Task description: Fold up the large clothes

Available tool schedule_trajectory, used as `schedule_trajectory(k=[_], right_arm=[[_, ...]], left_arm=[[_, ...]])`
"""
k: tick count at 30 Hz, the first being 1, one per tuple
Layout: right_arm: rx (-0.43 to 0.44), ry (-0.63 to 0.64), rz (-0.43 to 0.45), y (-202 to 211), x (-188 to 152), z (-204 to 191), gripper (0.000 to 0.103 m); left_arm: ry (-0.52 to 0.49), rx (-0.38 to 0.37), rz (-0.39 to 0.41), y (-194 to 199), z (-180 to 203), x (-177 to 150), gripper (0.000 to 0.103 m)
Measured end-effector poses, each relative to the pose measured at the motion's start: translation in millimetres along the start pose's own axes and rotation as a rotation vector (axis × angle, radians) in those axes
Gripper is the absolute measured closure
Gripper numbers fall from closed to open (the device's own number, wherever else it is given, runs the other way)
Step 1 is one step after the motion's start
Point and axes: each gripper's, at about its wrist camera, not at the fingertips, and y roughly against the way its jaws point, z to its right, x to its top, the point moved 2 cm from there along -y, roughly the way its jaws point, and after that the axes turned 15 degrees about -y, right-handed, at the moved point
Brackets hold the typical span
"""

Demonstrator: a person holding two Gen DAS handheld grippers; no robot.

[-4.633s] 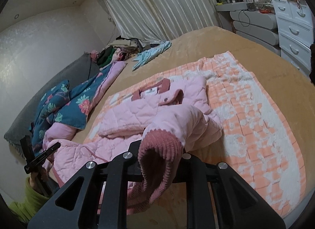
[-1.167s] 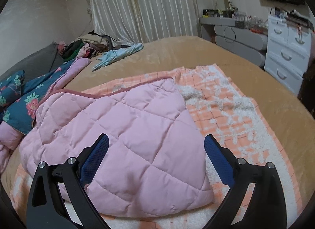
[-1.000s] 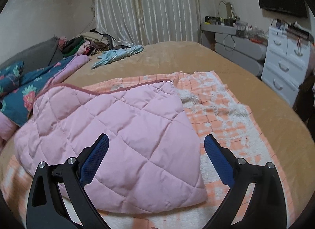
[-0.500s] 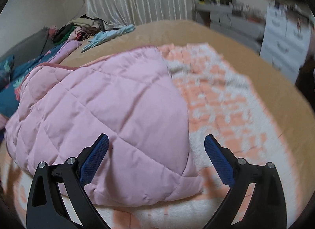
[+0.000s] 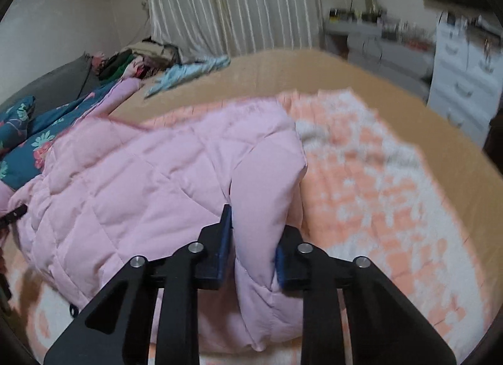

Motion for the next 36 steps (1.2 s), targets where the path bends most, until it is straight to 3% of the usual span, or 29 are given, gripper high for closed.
schedule_trajectory(k=[3, 8, 18, 26, 32, 34, 35, 36], right_arm=[[-0.005, -0.016, 0.042, -2.7, 14.4, -3.4, 0.083], [-0.043, -0.021, 0.033, -30.8, 24.1, 3.5, 0.083], [-0.079, -0.060, -0.048, -77.5, 19.9, 13.5, 0.083], [-0.058, -0.169, -0.081, -84.2, 14.5, 25.3, 0.074], [-0.077, -0.187, -0.092, -73.3, 16.5, 30.0, 0.052], [-0.082, -0.181, -0.085, -66.6, 19.1, 29.3, 0.034], [-0.083, -0.185, -0.071, -58.8, 20.2, 28.3, 0.018], [-0.074, -0.189, -0.057, -52.1, 21.5, 27.3, 0.011]], left_arm=[[0.022, 0.021, 0.005, -8.1, -6.8, 17.4, 0.089], [0.050, 0.063, -0.043, -40.1, -11.5, 38.2, 0.089], [0.021, 0.129, -0.120, -85.3, -10.7, 30.6, 0.089], [0.036, 0.109, -0.116, -87.9, -11.5, 23.8, 0.089], [0.040, 0.099, -0.125, -81.9, -11.2, 22.9, 0.087], [0.041, 0.101, -0.126, -78.2, -13.0, 23.8, 0.084], [0.042, 0.105, -0.124, -74.6, -13.7, 23.7, 0.082], [0.044, 0.107, -0.125, -71.8, -14.5, 23.9, 0.080]])
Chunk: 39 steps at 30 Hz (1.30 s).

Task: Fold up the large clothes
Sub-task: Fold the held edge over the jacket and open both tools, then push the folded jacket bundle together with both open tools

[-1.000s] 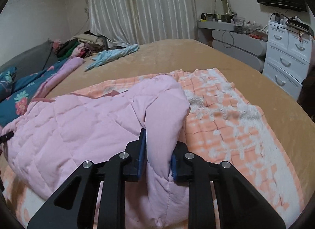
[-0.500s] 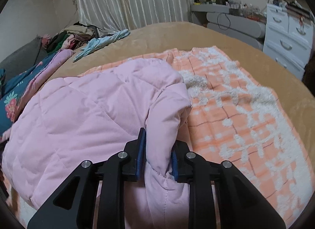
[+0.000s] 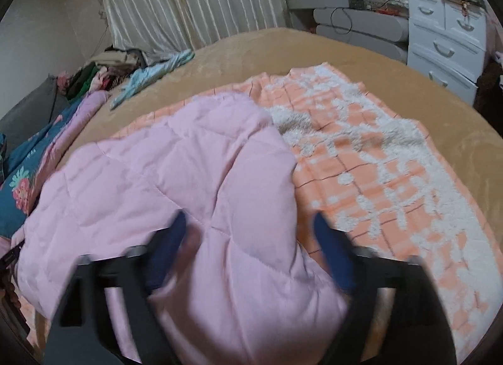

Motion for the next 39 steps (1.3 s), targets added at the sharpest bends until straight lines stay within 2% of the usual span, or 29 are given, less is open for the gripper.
schedule_trajectory(k=[2, 3, 5, 11, 21, 24, 26, 32, 39], right_arm=[[0.015, 0.004, 0.017, 13.6, 1.5, -2.7, 0.007], [0.015, 0.012, 0.025, 18.8, 1.7, -4.3, 0.006], [0.017, 0.040, 0.049, 34.0, 0.3, -9.3, 0.005], [0.047, 0.018, 0.094, 72.7, -6.4, -13.4, 0.004], [0.080, -0.047, 0.097, 107.8, -25.5, -3.8, 0.004], [0.074, -0.046, 0.091, 112.5, -35.2, -2.0, 0.004], [0.070, -0.049, 0.087, 114.5, -41.9, -1.2, 0.004], [0.070, -0.090, 0.073, 116.7, -58.6, 4.1, 0.004], [0.057, -0.119, 0.007, 102.5, -78.9, 6.2, 0.004]], left_arm=[[0.014, 0.015, 0.003, 7.3, -3.4, -0.5, 0.065], [0.016, 0.024, 0.010, 12.3, -4.6, -0.6, 0.062], [0.024, 0.027, 0.027, 23.6, -7.0, -0.5, 0.042], [0.027, 0.000, 0.067, 57.3, -3.7, -4.4, 0.012], [0.011, -0.053, 0.082, 89.1, 16.1, -20.5, 0.009], [0.000, -0.038, 0.070, 92.3, 22.3, -30.2, 0.009], [-0.009, -0.024, 0.060, 93.5, 26.0, -39.8, 0.009], [0.009, -0.056, 0.013, 87.6, 34.5, -64.3, 0.009], [0.027, -0.092, -0.019, 82.8, 44.6, -84.5, 0.009]])
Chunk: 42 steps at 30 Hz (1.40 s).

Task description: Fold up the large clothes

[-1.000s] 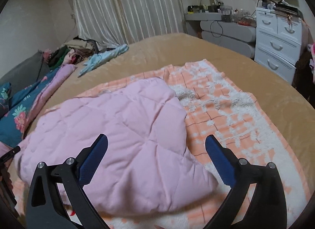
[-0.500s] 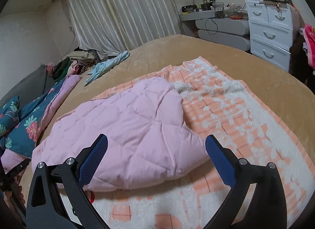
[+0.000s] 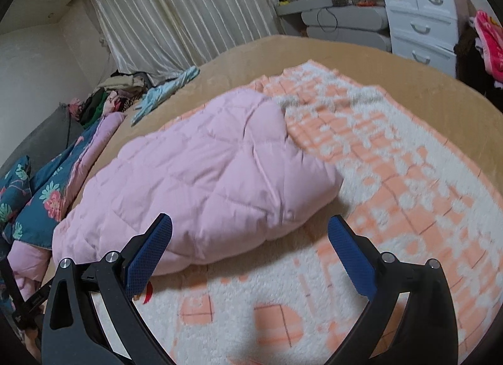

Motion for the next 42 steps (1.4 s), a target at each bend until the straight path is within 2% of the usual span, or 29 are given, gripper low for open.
schedule_trajectory(k=[2, 11, 14, 18, 23, 32, 40, 41, 42], right_arm=[[-0.010, 0.004, -0.016, -7.4, -4.2, -0.2, 0.004], [-0.006, -0.059, -0.128, -42.4, -10.9, 12.1, 0.004], [0.002, -0.095, -0.155, -53.3, -9.3, 15.4, 0.004], [0.010, -0.113, -0.157, -62.4, -3.1, 14.0, 0.004], [0.049, -0.200, -0.179, -77.2, 7.0, 19.8, 0.004], [0.124, -0.324, -0.238, -112.7, 22.9, 29.6, 0.004], [0.156, -0.286, -0.232, -131.2, 30.9, 24.8, 0.004], [0.159, -0.279, -0.232, -131.8, 31.4, 24.5, 0.006], [0.170, -0.269, -0.233, -131.3, 31.9, 23.8, 0.012]], left_arm=[[0.025, -0.022, -0.006, -4.0, 0.1, -2.5, 0.009], [0.329, -0.245, -0.012, -28.3, -25.4, -2.1, 0.009], [0.419, -0.295, -0.020, -38.4, -33.2, -0.5, 0.009], [0.510, -0.288, -0.024, -54.4, -44.7, 2.1, 0.009], [0.594, -0.291, -0.042, -74.0, -48.4, 5.6, 0.008], [0.595, -0.248, -0.024, -96.4, -43.0, 17.3, 0.008], [0.575, -0.242, -0.010, -103.5, -45.2, 24.0, 0.008], [0.573, -0.240, -0.007, -103.5, -46.7, 22.2, 0.008], [0.570, -0.238, -0.005, -103.5, -46.7, 22.9, 0.008]])
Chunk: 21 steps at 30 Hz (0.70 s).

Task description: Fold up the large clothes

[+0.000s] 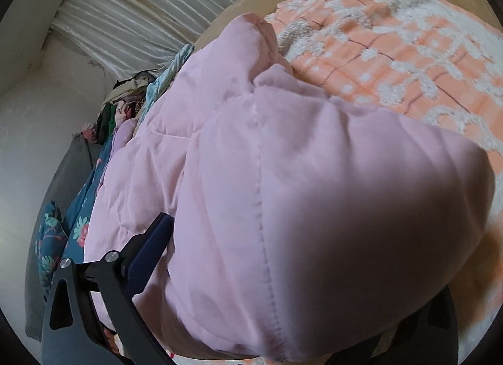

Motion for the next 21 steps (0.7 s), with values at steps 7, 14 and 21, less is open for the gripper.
schedule_trajectory(k=[7, 14, 21], right_arm=[[0.031, 0.147, 0.019, 10.1, -4.5, -21.2, 0.054], [-0.007, 0.288, 0.084, 21.5, -19.5, -46.5, 0.066], [-0.007, 0.401, 0.140, 41.5, -34.3, -64.0, 0.071]], left_arm=[[-0.044, 0.002, 0.029, 8.2, 7.8, 2.4, 0.021], [-0.202, 0.057, 0.088, 26.3, 37.6, 8.6, 0.064], [-0.333, 0.094, 0.142, 56.1, 59.8, 11.3, 0.075]])
